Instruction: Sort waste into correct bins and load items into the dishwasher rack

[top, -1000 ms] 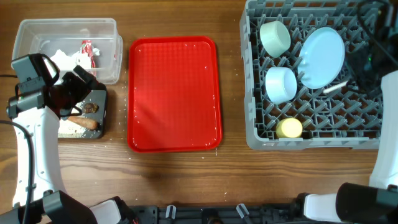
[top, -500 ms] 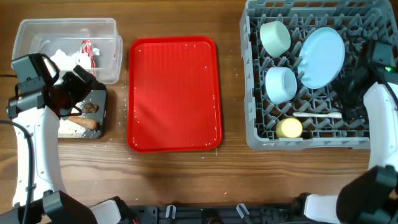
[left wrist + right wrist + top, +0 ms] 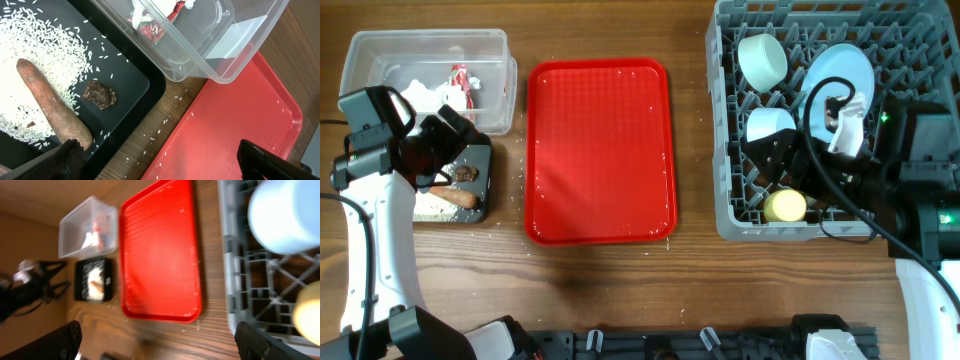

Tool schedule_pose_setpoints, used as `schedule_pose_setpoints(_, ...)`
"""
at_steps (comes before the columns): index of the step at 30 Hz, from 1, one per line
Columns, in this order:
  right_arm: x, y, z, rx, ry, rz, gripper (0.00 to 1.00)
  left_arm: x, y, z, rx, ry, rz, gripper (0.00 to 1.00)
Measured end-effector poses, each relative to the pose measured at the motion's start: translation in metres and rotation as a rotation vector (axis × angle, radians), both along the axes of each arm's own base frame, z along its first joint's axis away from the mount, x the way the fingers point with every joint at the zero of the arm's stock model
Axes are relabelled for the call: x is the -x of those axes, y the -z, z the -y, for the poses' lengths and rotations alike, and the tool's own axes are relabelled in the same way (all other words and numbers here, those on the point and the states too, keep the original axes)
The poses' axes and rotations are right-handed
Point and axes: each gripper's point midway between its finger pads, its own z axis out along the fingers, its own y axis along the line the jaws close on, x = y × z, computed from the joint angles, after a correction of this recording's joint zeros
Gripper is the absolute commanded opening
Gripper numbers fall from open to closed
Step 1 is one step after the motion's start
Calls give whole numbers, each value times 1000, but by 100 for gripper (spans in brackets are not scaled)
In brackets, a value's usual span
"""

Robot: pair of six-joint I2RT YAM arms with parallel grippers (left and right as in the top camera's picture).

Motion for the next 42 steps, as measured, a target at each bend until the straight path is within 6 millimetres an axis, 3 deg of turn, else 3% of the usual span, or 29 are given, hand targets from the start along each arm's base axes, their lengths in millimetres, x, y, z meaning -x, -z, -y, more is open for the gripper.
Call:
schedule_pose_setpoints(6, -19, 27, 25, 95, 146, -97, 100, 0, 0, 0, 0, 0, 0, 100)
schedule_pose_setpoints(8, -31, 28, 33, 143, 162, -57, 100, 0, 0, 0, 0, 0, 0, 100)
schedule_pose_setpoints(11, -47, -1, 38, 257, 84, 239, 99, 0, 0, 0, -1, 0, 1, 100)
schedule_pose_setpoints(15, -18, -28, 38, 397, 15, 658, 100, 0, 0, 0, 0, 0, -1, 100)
schedule_pose_setpoints(18, 6, 5, 38, 463, 6, 866, 100, 0, 0, 0, 1, 1, 0, 100)
schedule_pose_setpoints(21, 15, 50, 34, 477, 6, 989, 100, 0, 1, 0, 1, 1, -2, 100)
schedule_pose_setpoints(24, 18, 78, 31, 491, 7, 1045, 100, 0, 1, 0, 1, 0, -2, 100)
schedule_pose_setpoints(26, 17, 82, 34, 502, 59, 1104, 100, 0, 1, 0, 2, 0, -4, 100)
schedule_pose_setpoints(31, 15, 106, 44, 508, 117, 1048, 100, 0, 1, 0, 1, 0, -4, 100)
schedule_pose_setpoints(42, 15, 107, 47, 517, 133, 1043, 100, 0, 1, 0, 1, 1, -3, 100)
